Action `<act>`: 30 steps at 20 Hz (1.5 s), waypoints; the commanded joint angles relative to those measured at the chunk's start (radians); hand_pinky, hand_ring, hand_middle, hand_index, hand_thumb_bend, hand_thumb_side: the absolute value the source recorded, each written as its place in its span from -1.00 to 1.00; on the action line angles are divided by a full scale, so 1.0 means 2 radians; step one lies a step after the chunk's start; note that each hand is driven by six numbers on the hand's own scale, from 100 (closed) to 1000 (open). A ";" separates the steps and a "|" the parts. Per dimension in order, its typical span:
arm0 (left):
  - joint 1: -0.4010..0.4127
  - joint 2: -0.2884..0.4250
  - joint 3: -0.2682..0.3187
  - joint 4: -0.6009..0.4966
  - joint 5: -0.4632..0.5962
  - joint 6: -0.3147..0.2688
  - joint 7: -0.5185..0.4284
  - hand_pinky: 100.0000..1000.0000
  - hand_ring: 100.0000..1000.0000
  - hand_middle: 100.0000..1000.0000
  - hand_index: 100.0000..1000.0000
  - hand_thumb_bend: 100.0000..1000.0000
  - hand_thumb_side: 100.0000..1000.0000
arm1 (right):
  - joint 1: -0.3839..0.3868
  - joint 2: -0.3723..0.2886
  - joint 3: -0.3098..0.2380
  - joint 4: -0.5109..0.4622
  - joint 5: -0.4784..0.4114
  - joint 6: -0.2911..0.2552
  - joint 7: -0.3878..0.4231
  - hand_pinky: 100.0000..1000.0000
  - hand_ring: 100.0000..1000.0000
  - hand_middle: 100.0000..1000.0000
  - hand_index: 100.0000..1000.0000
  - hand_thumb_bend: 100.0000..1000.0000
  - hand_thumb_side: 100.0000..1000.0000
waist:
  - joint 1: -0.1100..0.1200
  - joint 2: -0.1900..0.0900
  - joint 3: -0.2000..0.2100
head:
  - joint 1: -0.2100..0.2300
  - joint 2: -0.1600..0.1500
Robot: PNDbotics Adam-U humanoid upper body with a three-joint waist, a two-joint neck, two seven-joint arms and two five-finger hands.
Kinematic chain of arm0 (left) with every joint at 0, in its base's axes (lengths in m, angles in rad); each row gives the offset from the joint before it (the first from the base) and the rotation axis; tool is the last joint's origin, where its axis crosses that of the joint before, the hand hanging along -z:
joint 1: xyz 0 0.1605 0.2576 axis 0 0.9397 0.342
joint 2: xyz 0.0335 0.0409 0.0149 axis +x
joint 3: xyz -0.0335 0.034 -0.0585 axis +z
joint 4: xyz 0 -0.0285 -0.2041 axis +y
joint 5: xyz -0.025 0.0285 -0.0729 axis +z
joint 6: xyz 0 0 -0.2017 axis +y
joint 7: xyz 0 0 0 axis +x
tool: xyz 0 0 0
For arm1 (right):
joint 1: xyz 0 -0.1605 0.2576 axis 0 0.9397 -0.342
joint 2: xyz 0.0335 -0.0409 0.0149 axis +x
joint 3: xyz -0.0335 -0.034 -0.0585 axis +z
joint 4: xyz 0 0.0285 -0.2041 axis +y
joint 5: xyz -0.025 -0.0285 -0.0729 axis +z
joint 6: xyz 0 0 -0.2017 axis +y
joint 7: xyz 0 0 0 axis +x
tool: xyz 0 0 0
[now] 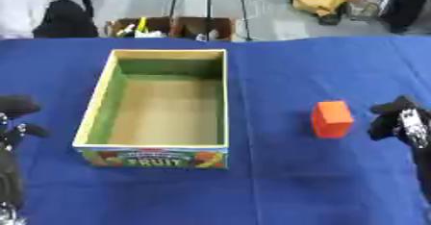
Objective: Pick up objects on the table and place them in the box.
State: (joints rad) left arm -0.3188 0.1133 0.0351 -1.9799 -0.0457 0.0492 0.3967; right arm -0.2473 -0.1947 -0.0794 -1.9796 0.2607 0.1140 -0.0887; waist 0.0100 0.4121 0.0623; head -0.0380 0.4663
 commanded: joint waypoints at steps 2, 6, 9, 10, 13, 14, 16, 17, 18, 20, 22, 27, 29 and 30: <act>-0.005 0.005 0.002 -0.010 0.001 -0.001 0.001 -0.39 0.16 0.03 -0.04 -1.00 0.78 | -0.004 -0.005 -0.001 -0.010 -0.005 -0.001 0.002 -0.08 -0.11 -0.20 0.21 -1.00 0.91 | 0.001 -0.014 0.000 | -0.002 0.001; -0.005 0.005 0.001 -0.010 0.002 -0.001 0.000 -0.39 0.16 0.03 -0.05 -1.00 0.78 | -0.003 -0.004 0.000 -0.010 -0.005 0.001 0.004 -0.08 -0.11 -0.20 0.21 -1.00 0.91 | 0.001 -0.013 0.000 | -0.001 -0.001; -0.005 0.005 0.002 -0.010 0.002 -0.001 0.000 -0.39 0.16 0.03 -0.05 -1.00 0.78 | -0.003 -0.004 0.000 -0.010 -0.004 0.001 0.003 -0.08 -0.10 -0.20 0.21 -1.00 0.91 | 0.001 -0.013 0.000 | -0.002 -0.002; -0.005 0.005 0.002 -0.010 0.002 -0.001 0.000 -0.39 0.16 0.04 -0.05 -1.00 0.78 | -0.003 -0.004 0.000 -0.010 -0.004 0.000 0.003 -0.08 -0.10 -0.19 0.21 -1.00 0.91 | 0.001 -0.013 0.000 | -0.002 -0.002; -0.004 0.005 0.002 -0.010 0.001 0.000 0.001 -0.39 0.16 0.04 -0.04 -1.00 0.78 | -0.004 -0.006 -0.001 -0.010 -0.002 -0.002 0.003 -0.07 -0.09 -0.18 0.22 -1.00 0.91 | 0.001 -0.013 0.000 | -0.002 -0.002; -0.004 0.005 0.002 -0.010 0.001 0.000 0.001 -0.39 0.16 0.04 -0.04 -1.00 0.78 | -0.005 -0.009 -0.002 -0.010 0.000 -0.005 0.002 -0.07 -0.08 -0.18 0.23 -1.00 0.91 | 0.001 -0.013 0.000 | -0.002 -0.002; -0.004 0.005 0.003 -0.010 0.001 0.000 0.001 -0.39 0.16 0.04 -0.04 -1.00 0.78 | -0.008 -0.018 -0.005 -0.010 0.008 -0.014 -0.002 -0.05 -0.05 -0.15 0.24 -1.00 0.90 | 0.000 -0.014 0.000 | -0.002 -0.002; -0.004 0.006 0.003 -0.010 0.001 0.000 0.002 -0.39 0.16 0.04 -0.04 -1.00 0.78 | -0.010 -0.025 -0.007 -0.010 0.015 -0.021 -0.005 -0.03 -0.03 -0.14 0.25 -1.00 0.89 | 0.000 -0.014 0.000 | -0.002 -0.002; -0.004 0.006 0.003 -0.010 0.001 0.000 0.002 -0.39 0.17 0.04 -0.04 -1.00 0.78 | -0.013 -0.034 -0.009 -0.010 0.022 -0.029 -0.008 -0.02 0.00 -0.12 0.26 -1.00 0.88 | 0.000 -0.015 0.000 | -0.002 -0.001; -0.003 0.006 0.002 -0.010 0.001 0.000 0.002 -0.39 0.17 0.04 -0.04 -1.00 0.78 | -0.020 -0.057 -0.013 -0.010 0.038 -0.044 -0.013 0.01 0.03 -0.09 0.27 -1.00 0.88 | -0.001 -0.015 -0.001 | -0.002 -0.001; -0.003 0.006 0.002 -0.010 0.001 0.000 0.001 -0.39 0.17 0.04 -0.04 -1.00 0.78 | -0.026 -0.079 -0.014 -0.010 0.052 -0.056 -0.013 0.03 0.07 -0.06 0.28 -1.00 0.85 | -0.001 -0.016 -0.001 | -0.002 -0.001; -0.001 0.007 0.002 -0.010 0.001 0.001 0.001 -0.39 0.17 0.04 -0.04 -1.00 0.78 | -0.043 -0.151 -0.014 -0.010 0.074 -0.077 -0.021 0.08 0.16 0.03 0.33 -1.00 0.83 | -0.001 -0.019 0.002 | -0.005 0.002; 0.000 0.008 0.001 -0.010 0.001 0.002 0.001 -0.39 0.17 0.04 -0.04 -1.00 0.78 | -0.046 -0.178 -0.011 -0.010 0.092 -0.079 -0.007 0.13 0.24 0.10 0.39 -1.00 0.85 | -0.002 -0.020 0.002 | -0.006 0.002; 0.000 0.008 0.001 -0.010 0.001 0.002 0.000 -0.40 0.17 0.04 -0.04 -1.00 0.77 | -0.048 -0.190 -0.009 -0.010 0.103 -0.079 0.005 0.16 0.29 0.15 0.43 -0.99 0.87 | -0.002 -0.020 0.002 | -0.006 0.003</act>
State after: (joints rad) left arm -0.3157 0.1140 0.0351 -1.9799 -0.0457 0.0520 0.3974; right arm -0.3321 -0.5187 -0.0955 -1.9796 0.4405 -0.0384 -0.0928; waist 0.0089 0.3959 0.0675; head -0.0474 0.4698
